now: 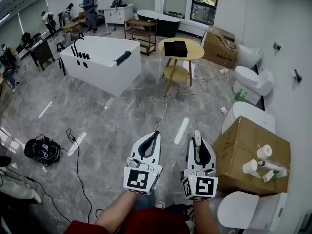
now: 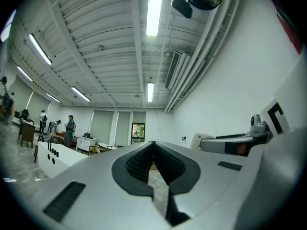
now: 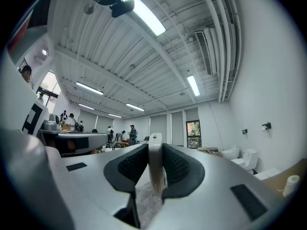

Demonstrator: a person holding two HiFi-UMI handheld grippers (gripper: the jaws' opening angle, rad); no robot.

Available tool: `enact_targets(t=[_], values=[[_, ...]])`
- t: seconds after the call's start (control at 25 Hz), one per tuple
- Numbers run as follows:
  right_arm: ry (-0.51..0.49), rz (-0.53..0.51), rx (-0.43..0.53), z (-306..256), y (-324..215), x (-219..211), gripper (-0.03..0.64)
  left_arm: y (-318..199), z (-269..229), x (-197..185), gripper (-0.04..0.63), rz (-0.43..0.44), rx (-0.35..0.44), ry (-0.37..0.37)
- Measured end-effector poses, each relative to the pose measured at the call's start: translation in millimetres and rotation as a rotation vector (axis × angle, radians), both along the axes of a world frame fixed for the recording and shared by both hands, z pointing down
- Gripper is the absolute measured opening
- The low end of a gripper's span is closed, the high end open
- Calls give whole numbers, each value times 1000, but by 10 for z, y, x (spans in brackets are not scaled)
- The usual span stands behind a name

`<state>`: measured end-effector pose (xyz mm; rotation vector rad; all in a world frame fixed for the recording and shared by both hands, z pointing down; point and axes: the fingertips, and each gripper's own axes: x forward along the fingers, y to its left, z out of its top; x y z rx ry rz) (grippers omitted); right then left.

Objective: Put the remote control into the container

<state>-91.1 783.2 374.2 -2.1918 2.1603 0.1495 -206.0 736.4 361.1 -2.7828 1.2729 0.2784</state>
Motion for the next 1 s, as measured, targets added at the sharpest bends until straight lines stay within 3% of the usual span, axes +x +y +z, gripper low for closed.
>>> enact_targets(t=[0.36, 0.52, 1.0], values=[[10, 24, -36, 30, -860, -61, 109, -792, 61, 18, 15, 34, -21, -41], [16, 17, -29, -8, -1221, -93, 109, -1149, 18, 33, 15, 47, 18, 33], [34, 12, -23, -120, -2205, -286, 109, -2239, -180, -223, 15, 51, 63, 37]])
